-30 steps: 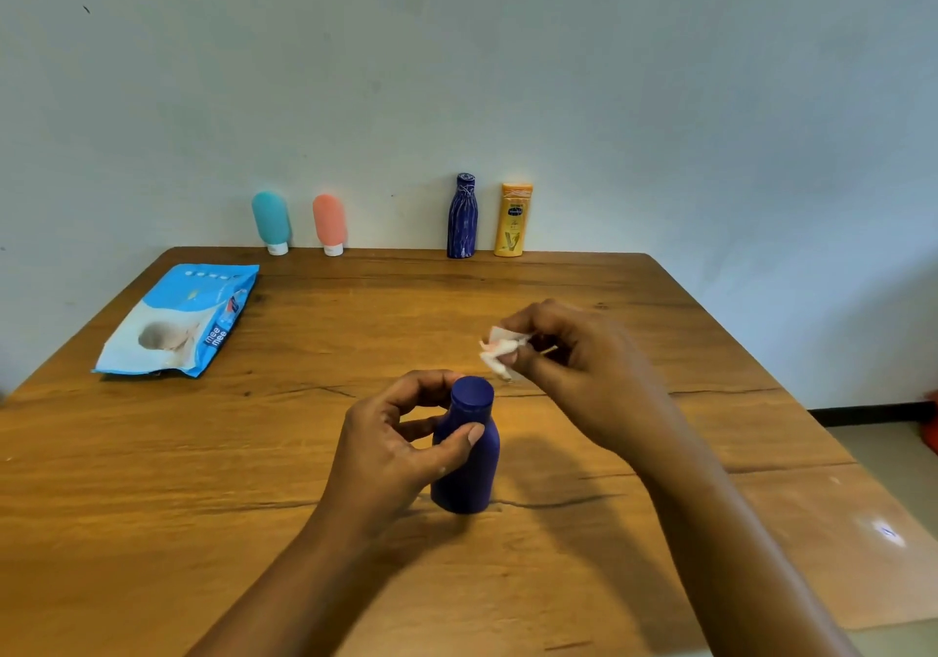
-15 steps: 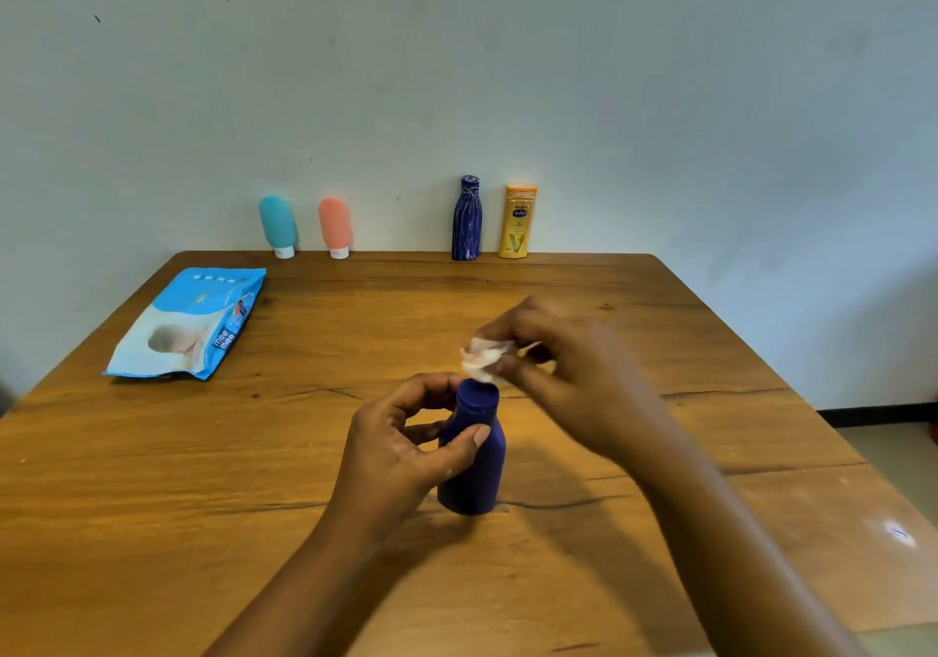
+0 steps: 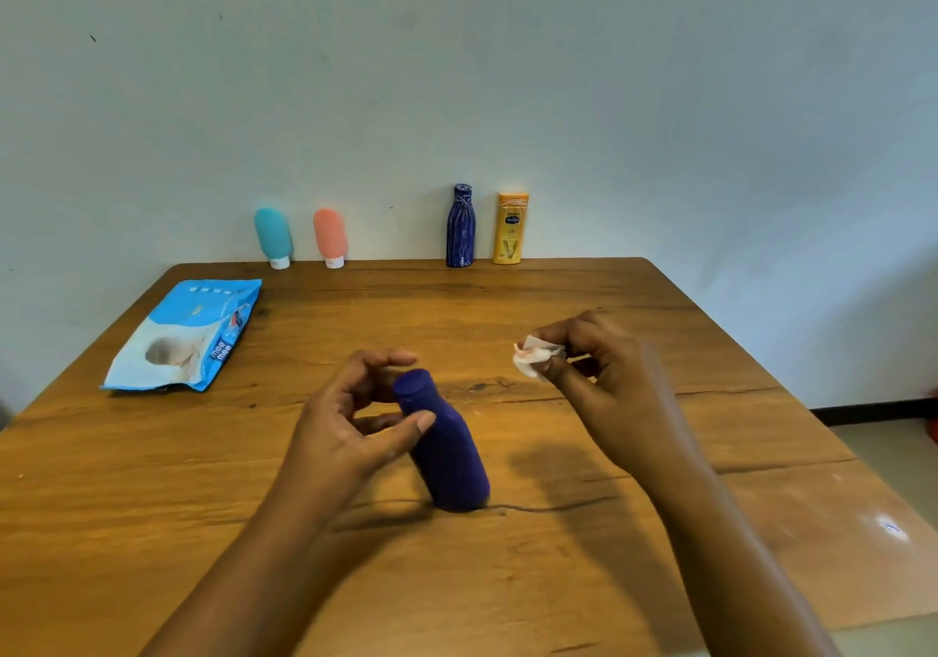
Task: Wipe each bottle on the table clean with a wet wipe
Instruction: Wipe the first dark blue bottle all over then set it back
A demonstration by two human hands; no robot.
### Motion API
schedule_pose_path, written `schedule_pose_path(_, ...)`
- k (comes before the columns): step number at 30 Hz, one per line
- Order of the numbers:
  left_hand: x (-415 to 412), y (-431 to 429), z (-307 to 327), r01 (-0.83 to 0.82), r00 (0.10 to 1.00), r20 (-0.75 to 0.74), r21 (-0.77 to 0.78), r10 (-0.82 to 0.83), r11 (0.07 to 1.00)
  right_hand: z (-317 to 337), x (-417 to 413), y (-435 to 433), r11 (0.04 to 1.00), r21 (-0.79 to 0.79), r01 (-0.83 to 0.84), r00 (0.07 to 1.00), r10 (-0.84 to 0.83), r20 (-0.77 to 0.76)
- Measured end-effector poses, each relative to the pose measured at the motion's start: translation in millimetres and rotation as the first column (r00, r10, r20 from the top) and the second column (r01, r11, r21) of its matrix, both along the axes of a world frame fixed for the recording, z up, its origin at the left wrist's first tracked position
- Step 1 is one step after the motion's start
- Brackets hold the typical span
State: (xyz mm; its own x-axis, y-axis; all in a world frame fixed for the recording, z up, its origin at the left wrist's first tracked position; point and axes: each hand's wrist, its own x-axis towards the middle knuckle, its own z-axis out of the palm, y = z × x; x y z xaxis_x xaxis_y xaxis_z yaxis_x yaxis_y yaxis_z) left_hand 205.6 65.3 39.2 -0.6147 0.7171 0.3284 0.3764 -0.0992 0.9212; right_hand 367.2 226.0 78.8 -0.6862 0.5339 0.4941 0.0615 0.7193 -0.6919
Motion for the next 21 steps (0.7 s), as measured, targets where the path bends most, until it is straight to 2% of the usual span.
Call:
schedule_pose_path(4, -43.6, -30.1, -2.0, -0.008, 0.998, -0.056, -0.26, -0.006, 0.966, -13.7, -10.1, -9.8, 0.995, -0.092, -0.03, 0.999, 0.028, -0.018)
schedule_pose_path(8, -73.9, -46.8, -23.4, 0.044, 0.993, 0.117, -0.471, 0.013, 0.881, -27.6, -18.2, -12.9, 0.987, -0.157, -0.035, 0.999, 0.037, 0.009)
schedule_pose_path(11, -83.8, -45.3, -27.9, 0.042, 0.998, -0.006, -0.606, -0.058, 0.794, -37.5, -26.3, -12.6, 0.973, -0.23, -0.021, 1.0, 0.022, 0.005)
schedule_pose_path(14, -80.6, -34.0, -23.0, 0.009, 0.982, -0.138, -0.647, -0.128, 0.763, -47.7, -34.4, -11.2, 0.954, -0.301, 0.013, 1.0, -0.012, 0.006)
schedule_pose_path(17, -66.2, -12.6, -17.8, -0.102, 0.879, -0.401, -0.687, -0.258, 0.72, -55.7, -39.5, -7.1, 0.936, -0.351, 0.03, 1.0, -0.028, 0.011)
schedule_pose_path(21, -44.7, 26.4, -23.1, -0.203, 0.648, -0.623, -0.696, -0.438, 0.689, -61.3, -41.9, -1.7, 0.915, -0.402, 0.034, 0.999, -0.027, 0.023)
